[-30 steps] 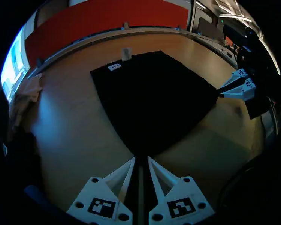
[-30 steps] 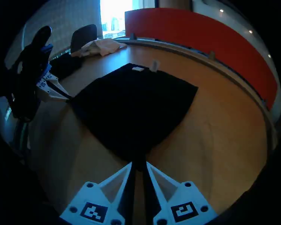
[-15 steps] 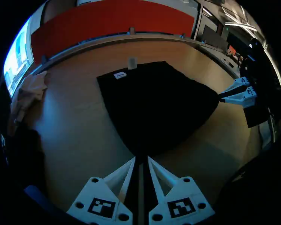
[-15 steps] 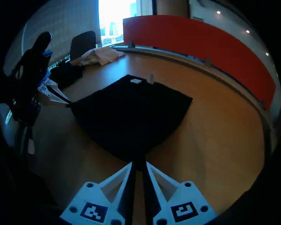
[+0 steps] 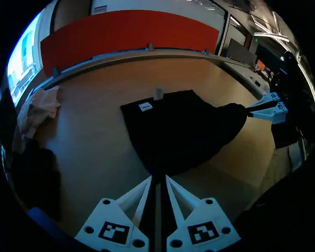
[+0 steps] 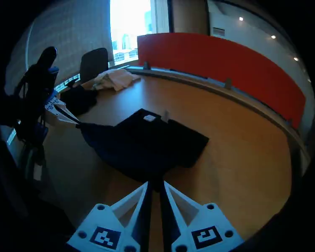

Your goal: Fold towel

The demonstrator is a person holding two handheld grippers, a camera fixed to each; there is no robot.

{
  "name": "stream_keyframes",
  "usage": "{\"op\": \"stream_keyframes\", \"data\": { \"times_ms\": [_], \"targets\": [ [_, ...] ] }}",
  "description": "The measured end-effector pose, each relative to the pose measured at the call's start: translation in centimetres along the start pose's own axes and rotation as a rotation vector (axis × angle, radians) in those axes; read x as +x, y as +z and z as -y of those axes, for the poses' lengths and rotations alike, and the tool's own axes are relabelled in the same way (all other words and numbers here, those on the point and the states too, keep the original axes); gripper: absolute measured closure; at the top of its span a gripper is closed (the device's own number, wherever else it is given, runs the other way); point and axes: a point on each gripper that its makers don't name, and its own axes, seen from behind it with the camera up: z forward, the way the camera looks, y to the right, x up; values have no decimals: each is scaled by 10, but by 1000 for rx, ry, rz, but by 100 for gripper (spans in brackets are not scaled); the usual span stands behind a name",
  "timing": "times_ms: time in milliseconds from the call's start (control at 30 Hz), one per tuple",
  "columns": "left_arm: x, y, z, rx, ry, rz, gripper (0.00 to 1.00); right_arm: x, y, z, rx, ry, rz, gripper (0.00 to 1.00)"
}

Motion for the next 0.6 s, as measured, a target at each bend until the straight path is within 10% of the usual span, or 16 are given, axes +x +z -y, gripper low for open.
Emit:
{"op": "stream_keyframes", "data": {
  "times_ms": [600],
  "targets": [
    [11, -32, -16, -16, -41, -28, 94, 10, -32, 11, 16, 51, -2, 89]
  ]
}}
